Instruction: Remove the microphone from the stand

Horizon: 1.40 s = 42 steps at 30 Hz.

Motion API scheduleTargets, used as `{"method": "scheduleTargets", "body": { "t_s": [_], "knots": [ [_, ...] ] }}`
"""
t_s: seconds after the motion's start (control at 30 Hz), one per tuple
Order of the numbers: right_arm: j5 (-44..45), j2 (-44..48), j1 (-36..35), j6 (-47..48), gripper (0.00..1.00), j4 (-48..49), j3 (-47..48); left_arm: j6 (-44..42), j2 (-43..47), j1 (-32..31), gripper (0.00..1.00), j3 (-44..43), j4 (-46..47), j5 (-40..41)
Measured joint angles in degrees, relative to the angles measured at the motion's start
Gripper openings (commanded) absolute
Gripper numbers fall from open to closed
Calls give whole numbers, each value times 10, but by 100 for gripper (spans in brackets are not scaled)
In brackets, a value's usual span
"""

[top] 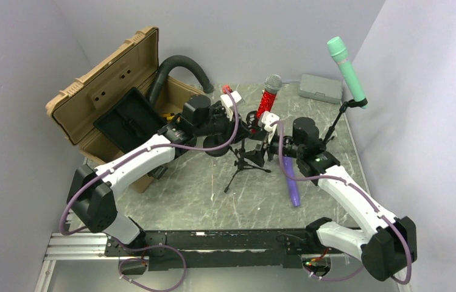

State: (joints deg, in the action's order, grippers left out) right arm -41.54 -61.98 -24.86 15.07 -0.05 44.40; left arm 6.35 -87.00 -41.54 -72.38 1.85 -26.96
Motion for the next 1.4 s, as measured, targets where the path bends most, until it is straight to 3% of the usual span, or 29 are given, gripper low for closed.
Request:
{"method": "scheduleTargets", "body": {
  "t_s": [0.3,0.7,1.1,1.2,1.4],
  "knots": [
    [15,70,7,27,70,-152,114,-34,11,-1,0,0,-31,-39],
    [105,53,66,-97,69,-140,129,-50,36,-1,0,28,-20,-47],
    [88,-8,89,-199,68,-63,148,-42,43,-1,0,41,-6,-49],
    [73,-25,90,-221,58,-34,154,-42,43,-1,0,43,-2,-52],
    [61,-48,97,-255,19,8,154,-41,44,-1,0,47,5,-53]
  ]
}}
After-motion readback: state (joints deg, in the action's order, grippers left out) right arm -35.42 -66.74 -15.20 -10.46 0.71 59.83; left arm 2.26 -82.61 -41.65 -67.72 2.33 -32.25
